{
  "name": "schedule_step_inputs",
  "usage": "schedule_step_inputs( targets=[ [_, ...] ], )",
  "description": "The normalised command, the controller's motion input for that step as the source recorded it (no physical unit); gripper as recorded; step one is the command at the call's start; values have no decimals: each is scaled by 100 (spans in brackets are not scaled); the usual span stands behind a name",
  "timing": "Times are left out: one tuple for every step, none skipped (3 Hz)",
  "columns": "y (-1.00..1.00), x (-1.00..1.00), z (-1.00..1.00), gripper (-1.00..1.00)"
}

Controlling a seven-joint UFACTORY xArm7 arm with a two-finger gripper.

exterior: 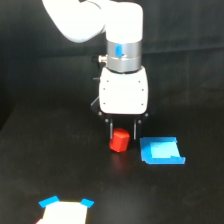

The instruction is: Pick up the red object from the table

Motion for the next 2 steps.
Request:
schedule_step_inputs(
  targets=[
    [-39,-100,-6,-100],
    [-34,13,100,-100]
  ],
)
